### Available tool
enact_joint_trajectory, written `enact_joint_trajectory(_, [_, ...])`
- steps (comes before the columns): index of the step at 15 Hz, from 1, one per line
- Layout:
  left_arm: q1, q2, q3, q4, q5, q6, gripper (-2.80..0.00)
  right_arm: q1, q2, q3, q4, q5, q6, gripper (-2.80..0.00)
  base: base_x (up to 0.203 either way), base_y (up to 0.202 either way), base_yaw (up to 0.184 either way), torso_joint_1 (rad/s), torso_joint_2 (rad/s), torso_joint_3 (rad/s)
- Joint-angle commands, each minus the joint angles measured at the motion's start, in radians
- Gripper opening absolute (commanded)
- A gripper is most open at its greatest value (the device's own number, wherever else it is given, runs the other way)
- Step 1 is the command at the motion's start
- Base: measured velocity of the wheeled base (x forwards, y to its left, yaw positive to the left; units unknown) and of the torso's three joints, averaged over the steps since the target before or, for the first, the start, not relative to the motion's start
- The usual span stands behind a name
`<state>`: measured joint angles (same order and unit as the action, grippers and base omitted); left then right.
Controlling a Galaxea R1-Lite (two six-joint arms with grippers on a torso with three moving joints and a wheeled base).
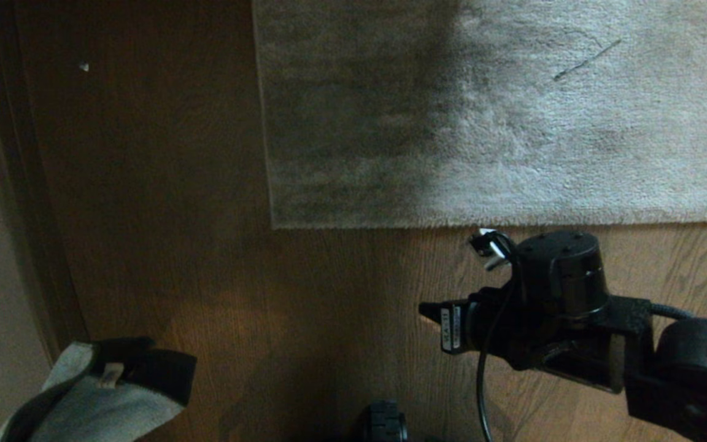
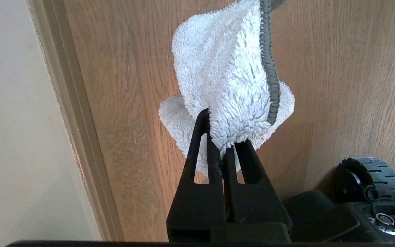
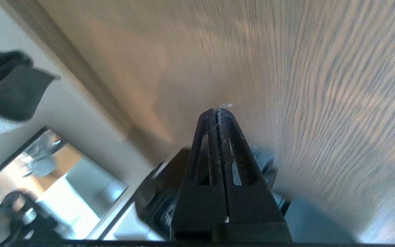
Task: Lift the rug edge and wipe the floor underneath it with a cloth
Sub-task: Lift up the carpet
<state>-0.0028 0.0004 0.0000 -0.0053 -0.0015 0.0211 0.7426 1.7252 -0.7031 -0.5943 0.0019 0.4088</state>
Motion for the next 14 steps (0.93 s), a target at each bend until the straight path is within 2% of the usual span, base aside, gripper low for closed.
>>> enact_joint_trajectory(1, [0.000,0.000,0.000,-0.001,0.000,0.000,-2.80,0.026,0.017,-0.056,0.036,-0.063,-0.071,-2.80,0.000,0.000,0.000,0.000,0.00,0.000])
enact_joint_trajectory(3, [0.000,0.000,0.000,-0.001,0.000,0.000,-2.80,0.027,0.026,-0.069,0.062,-0.189,-0.113,-2.80,0.000,0.000,0.000,0.000,0.00,0.000])
enact_joint_trajectory(8, [0.000,0.000,-0.001,-0.001,0.000,0.000,-2.80,0.034,0.034,-0.063,0.046,-0.250,-0.122,-2.80,0.000,0.000,0.000,0.000,0.00,0.000])
enact_joint_trajectory(9, [0.000,0.000,0.000,-0.001,0.000,0.000,-2.80,0.035,0.041,-0.061,0.045,-0.283,-0.124,-2.80,0.000,0.000,0.000,0.000,0.00,0.000])
enact_joint_trajectory(14, [0.000,0.000,0.000,-0.001,0.000,0.000,-2.80,0.035,0.096,-0.099,0.045,-0.424,-0.234,-2.80,0.000,0.000,0.000,0.000,0.00,0.000])
